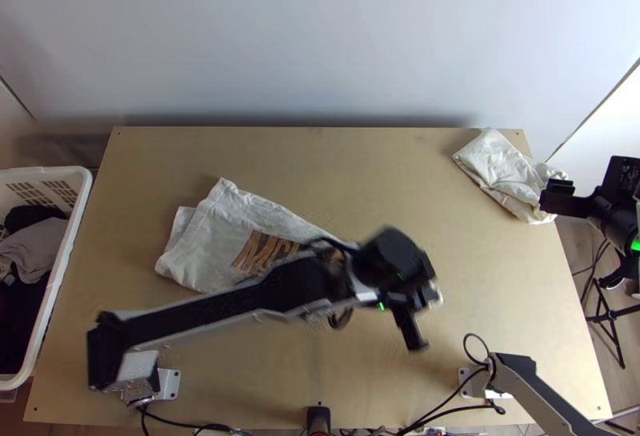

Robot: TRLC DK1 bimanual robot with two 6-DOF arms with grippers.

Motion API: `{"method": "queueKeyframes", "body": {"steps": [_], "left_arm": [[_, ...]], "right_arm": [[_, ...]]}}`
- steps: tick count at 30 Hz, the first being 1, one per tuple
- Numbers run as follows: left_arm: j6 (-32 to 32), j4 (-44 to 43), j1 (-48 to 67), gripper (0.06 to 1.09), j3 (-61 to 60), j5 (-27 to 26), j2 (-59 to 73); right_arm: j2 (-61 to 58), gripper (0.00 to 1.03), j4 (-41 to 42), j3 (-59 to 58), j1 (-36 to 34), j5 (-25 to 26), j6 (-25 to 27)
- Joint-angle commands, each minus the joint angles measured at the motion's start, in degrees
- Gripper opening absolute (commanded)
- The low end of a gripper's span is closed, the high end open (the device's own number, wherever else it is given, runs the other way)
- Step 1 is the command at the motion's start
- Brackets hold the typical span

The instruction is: Fold the t-shirt

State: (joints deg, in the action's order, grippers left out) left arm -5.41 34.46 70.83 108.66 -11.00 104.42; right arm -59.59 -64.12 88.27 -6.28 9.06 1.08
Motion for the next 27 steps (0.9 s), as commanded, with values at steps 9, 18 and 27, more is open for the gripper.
{"method": "queueKeyframes", "body": {"steps": [9, 18, 27], "left_arm": [[5.15, 15.46, 7.57, 1.04, 1.55, -6.22, 2.19], [13.58, 28.82, 4.32, 1.04, 6.56, 6.17, 1.4], [14.99, 29.35, -6.23, 1.04, 4.98, 8.9, -0.18]], "right_arm": [[1.41, 0.99, 2.15, -7.5, 6.64, -0.27, 0.5], [2.73, 0.99, 6.64, -16.99, 9.54, -7.39, 4.63], [-0.88, 0.99, 11.38, -22.61, 15.69, -16.53, 1.2]]}}
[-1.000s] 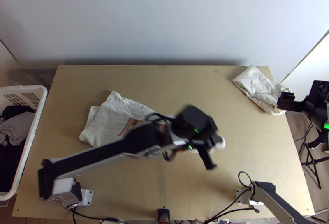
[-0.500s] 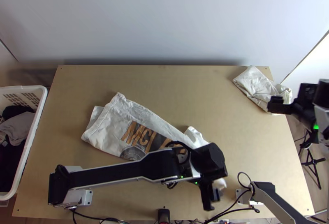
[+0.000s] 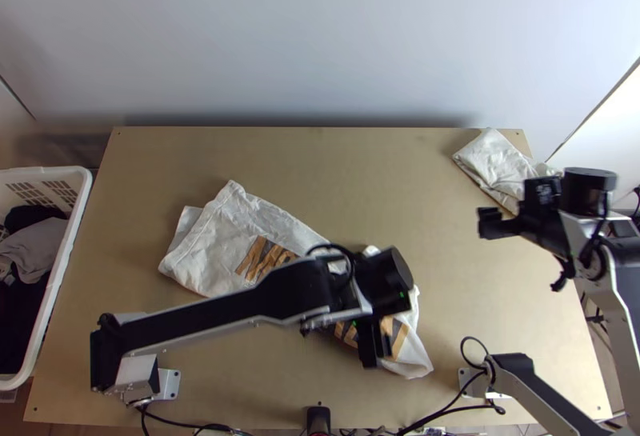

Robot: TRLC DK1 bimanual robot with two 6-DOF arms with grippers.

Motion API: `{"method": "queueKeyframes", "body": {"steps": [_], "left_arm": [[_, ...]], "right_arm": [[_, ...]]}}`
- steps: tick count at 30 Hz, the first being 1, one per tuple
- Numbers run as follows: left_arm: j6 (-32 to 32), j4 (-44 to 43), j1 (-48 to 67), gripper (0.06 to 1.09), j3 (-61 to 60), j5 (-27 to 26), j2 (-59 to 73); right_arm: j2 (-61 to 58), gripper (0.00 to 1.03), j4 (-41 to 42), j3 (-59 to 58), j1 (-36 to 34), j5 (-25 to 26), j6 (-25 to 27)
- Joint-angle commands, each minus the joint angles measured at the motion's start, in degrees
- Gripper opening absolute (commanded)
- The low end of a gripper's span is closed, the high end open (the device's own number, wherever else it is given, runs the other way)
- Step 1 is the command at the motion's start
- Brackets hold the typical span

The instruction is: Fold the t-shirt

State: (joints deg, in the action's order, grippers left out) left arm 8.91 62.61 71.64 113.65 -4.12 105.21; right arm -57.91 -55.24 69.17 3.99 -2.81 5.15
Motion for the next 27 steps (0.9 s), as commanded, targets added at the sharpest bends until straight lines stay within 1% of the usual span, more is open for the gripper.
{"method": "queueKeyframes", "body": {"steps": [1, 5, 7, 13, 16, 19, 22, 26, 27], "left_arm": [[0.15, 0.85, -8.44, 1.04, 0.26, 2.01, -1.32], [-2.67, 0.41, -15.47, 1.04, 0.52, 1.66, -3.78], [-3.81, 0.32, -19.78, 1.04, 0.44, 1.66, -5.01], [-4.95, -2.05, -35.43, 1.04, -3.34, 0.87, -11.08], [-5.65, -2.93, -44.3, 1.04, -8.18, -2.56, -15.56], [-5.57, -3.72, -50.45, 1.04, -14.24, -4.32, -20.48], [-4.78, -3.9, -54.23, 1.04, -20.48, -5.37, -24.79], [-4.34, -4.51, -56.34, 1.04, -28.04, -5.46, -28.83], [-4.34, -4.95, -56.61, 1.04, -29.53, -5.46, -29.71]], "right_arm": [[-3.0, 0.99, 2.68, -3.42, 7.88, -4.66, -3.57], [-6.07, 0.99, 4.44, -3.25, 15.96, -4.57, -7.87], [-7.83, 0.99, 5.41, -3.86, 17.81, -4.66, -9.19], [-14.07, 0.99, 7.26, -6.41, 21.24, -4.66, -9.28], [-18.47, 0.98, 7.52, -7.29, 22.55, -4.66, -9.1], [-22.69, 0.98, 7.96, -6.85, 24.84, -4.66, -9.37], [-26.64, 0.98, 9.1, -6.41, 27.56, -4.66, -9.81], [-31.04, 0.97, 11.03, -6.68, 29.85, -4.75, -10.33], [-31.65, 0.96, 11.56, -6.68, 30.38, -4.75, -10.33]]}}
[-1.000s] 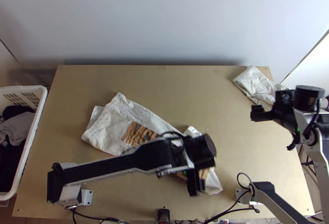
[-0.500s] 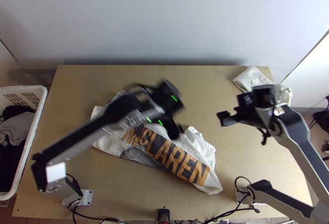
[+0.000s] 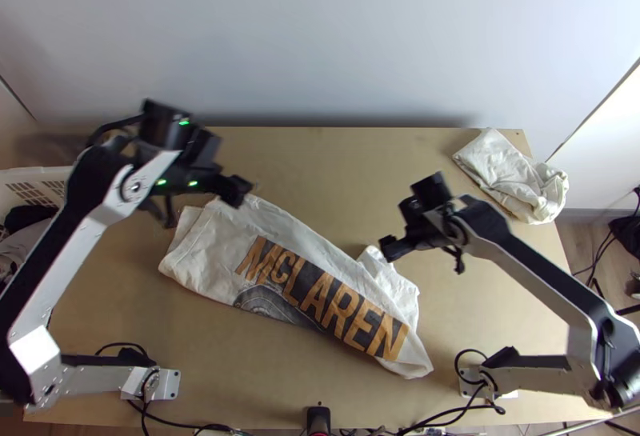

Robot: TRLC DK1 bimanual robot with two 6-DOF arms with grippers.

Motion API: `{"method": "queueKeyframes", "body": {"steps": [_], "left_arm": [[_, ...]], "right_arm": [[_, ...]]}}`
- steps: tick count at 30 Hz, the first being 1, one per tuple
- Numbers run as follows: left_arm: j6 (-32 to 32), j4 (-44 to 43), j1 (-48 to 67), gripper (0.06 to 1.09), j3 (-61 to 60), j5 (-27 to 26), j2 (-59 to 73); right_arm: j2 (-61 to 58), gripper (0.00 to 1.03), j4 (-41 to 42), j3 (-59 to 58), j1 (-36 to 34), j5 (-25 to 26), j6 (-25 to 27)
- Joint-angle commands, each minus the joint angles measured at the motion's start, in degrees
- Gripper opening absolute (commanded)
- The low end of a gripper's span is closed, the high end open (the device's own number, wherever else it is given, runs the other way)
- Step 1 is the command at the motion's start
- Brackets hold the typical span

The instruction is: Fold the t-shirt

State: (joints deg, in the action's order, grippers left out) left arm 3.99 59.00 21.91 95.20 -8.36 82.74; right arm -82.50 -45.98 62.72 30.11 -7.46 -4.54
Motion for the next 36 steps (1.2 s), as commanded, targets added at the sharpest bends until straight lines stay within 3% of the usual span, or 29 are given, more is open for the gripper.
{"method": "queueKeyframes", "body": {"steps": [1, 10, 13, 17, 18, 21, 25, 36], "left_arm": [[0.49, -1.79, -6.88, 1.04, -12.23, -1.22, -7.94], [1.11, -1.96, -6.97, 1.04, -16.62, -1.22, -9.88], [2.43, -1.96, -7.5, 1.04, -17.15, -1.22, -9.35], [3.75, -3.28, -8.9, 1.04, -18.03, -1.22, -7.51], [4.1, -4.16, -9.17, 1.04, -18.29, -1.22, -6.98], [4.45, -6.18, -10.22, 1.04, -18.47, -1.66, -3.9], [4.62, -9.7, -10.75, 1.04, -18.47, -2.45, 0.41], [5.24, -19.28, -12.07, 1.04, -18.21, -2.45, 11.92]], "right_arm": [[-7.59, 0.94, 2.56, -0.14, 4.7, -0.09, -0.65], [-14.53, 0.91, 4.32, 2.14, 7.07, -0.45, 0.32], [-16.11, 0.77, 4.49, 2.58, 7.86, -0.97, 0.76], [-16.2, 0.32, 5.46, 2.58, 8.12, -1.41, 3.13], [-16.2, 0.25, 5.55, 2.58, 8.12, -1.41, 3.66], [-15.94, 0.23, 5.28, 2.23, 7.69, -1.41, 4.45], [-14.97, 0.04, 5.19, 1.62, 6.98, -1.5, 5.68], [-10.75, 0.03, 2.91, 2.06, 2.68, -1.41, 5.85]]}}
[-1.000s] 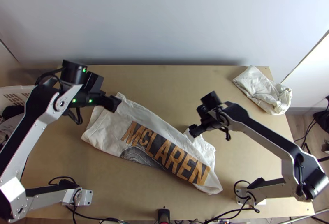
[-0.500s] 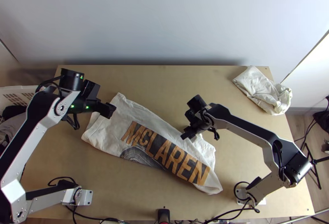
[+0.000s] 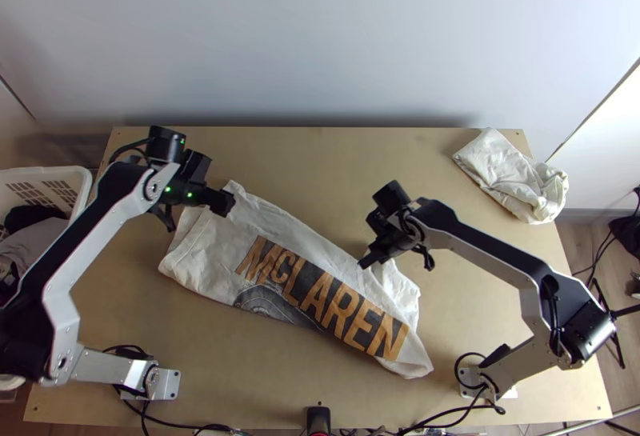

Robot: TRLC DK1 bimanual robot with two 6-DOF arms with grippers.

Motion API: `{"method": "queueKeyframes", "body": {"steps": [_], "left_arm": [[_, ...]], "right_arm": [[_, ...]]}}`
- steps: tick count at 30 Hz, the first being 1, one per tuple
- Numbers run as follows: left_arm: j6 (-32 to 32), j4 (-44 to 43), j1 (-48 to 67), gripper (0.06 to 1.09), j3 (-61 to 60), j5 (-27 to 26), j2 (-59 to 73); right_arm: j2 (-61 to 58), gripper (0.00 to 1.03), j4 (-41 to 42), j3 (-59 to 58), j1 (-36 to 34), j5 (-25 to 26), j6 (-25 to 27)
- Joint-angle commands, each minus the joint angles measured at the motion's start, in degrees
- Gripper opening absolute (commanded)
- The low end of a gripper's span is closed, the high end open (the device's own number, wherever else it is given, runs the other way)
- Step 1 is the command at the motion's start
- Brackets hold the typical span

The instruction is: Fold the t-shirt

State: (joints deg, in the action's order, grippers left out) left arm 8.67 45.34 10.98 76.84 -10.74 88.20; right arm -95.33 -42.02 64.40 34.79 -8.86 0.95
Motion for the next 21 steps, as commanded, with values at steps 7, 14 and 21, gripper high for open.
{"method": "queueKeyframes", "body": {"steps": [7, 14, 21], "left_arm": [[0.65, -9.92, -1.67, 1.04, 2.0, 0.11, 12.26], [0.65, -14.93, -3.07, 1.04, 4.11, 4.06, 17.79], [0.56, -15.72, -4.04, 1.03, 7.1, 3.98, 23.07]], "right_arm": [[3.83, 0.03, -4.12, 1.52, -2.88, -0.01, 0.89], [6.03, 0.03, -5.7, 2.22, -3.85, 0.16, 1.07], [7.26, 0.03, -7.02, 3.19, -4.9, 0.51, 1.16]]}}
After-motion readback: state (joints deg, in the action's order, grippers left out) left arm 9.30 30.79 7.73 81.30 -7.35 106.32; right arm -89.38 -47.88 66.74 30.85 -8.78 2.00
